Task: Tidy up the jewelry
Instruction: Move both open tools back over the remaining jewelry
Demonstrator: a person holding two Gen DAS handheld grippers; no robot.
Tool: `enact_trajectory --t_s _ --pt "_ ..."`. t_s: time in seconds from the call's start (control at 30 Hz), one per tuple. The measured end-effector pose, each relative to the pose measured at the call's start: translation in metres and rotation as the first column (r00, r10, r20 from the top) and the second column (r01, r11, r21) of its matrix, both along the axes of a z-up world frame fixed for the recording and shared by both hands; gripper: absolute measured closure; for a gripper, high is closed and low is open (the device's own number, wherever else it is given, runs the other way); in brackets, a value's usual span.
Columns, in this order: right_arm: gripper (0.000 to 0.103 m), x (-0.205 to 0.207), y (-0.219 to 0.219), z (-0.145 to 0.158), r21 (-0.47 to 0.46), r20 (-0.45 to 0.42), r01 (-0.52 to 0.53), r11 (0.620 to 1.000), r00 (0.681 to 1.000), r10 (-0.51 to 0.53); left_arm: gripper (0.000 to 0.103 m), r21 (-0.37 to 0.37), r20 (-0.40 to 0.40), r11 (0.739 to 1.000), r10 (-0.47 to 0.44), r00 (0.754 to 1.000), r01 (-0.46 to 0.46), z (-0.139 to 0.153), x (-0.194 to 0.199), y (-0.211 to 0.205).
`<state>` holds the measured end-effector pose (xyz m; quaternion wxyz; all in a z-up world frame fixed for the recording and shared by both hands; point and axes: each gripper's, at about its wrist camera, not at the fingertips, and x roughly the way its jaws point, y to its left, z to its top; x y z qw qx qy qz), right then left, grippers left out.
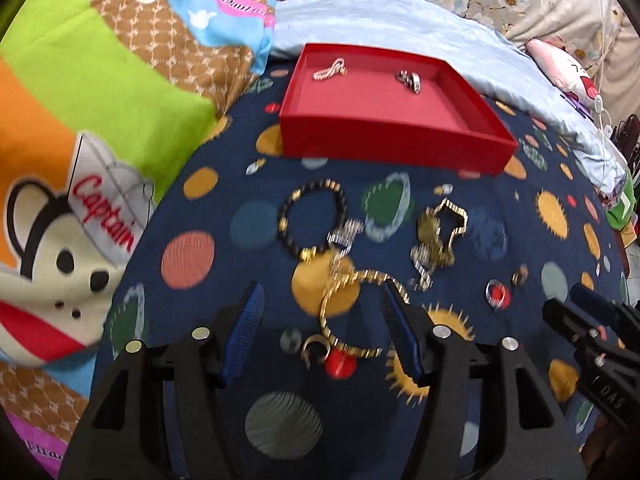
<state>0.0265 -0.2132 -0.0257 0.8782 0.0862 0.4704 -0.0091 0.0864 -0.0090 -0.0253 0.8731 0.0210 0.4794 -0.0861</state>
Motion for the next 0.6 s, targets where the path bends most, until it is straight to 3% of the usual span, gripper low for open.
enact_trajectory --t_s 0.33,0.6 --pt "0.046 -0.015 0.012 -0.009 0.007 -0.029 -0.017 1.0 0.999 0.017 0.046 -0.009 -0.023 1.0 0.014 1.0 -0.014 -0.016 -0.011 0.009" --pt "0.046 -0.019 0.013 -0.007 0.006 -0.027 -0.015 1.0 1.0 0.015 0.07 -0.018 -0.064 1.0 0.013 0.998 -0.015 -0.03 0.001 0.005"
